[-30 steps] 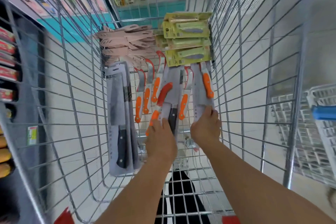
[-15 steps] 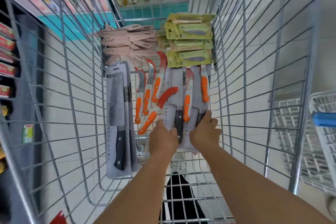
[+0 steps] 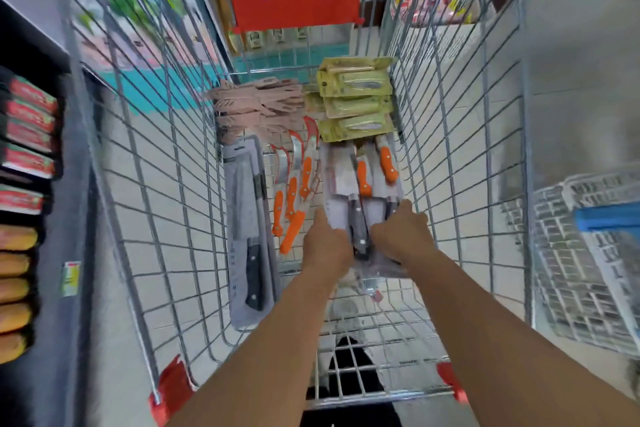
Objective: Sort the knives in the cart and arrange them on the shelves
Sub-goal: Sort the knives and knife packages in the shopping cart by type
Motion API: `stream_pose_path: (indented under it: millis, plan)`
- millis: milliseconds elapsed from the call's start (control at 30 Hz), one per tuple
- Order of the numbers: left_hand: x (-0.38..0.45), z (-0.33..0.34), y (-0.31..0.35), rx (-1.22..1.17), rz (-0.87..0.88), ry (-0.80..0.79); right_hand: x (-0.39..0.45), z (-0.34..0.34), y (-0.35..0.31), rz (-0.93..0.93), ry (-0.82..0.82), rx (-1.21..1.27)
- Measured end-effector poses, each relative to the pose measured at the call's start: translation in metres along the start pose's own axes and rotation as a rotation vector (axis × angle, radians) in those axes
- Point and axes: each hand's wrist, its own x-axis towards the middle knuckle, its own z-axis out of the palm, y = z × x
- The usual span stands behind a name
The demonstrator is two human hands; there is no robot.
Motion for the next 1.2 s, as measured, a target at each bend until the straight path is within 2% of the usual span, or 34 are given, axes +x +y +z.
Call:
stream_pose_path:
  millis: [233,433,667,900,1067,1200]
  plan:
    - [-0.035,-0.027,-0.002,0.057,0.066,-0.046,-0.045,-0.015,-0.004,-0.070,-0.052,-0.017]
    - [-0.064,-0.047,0.007,-0.013,0.092,-0.037,-0.076,-0.034,-0.007,-0.094,-0.095,0.013]
    - [-0.100,-0.062,0.004,-0.046,-0.030,-0.070,-0.110,-0.037,0.001,-0.013,-0.187,0.103]
    - [-0.134,-0.084,0.000,-0.069,-0.029,0.026,-0.151,-0.047,0.004,-0.031,-0.187,0.256]
    - [-0.145,-0.104,-0.001,-0.055,0.032,0.044,-0.167,-0.049,-0.011,-0.112,-0.211,0.155]
    - [-0.148,-0.115,-0.003,-0.040,0.080,0.108,-0.175,-0.041,-0.021,-0.125,-0.196,0.237]
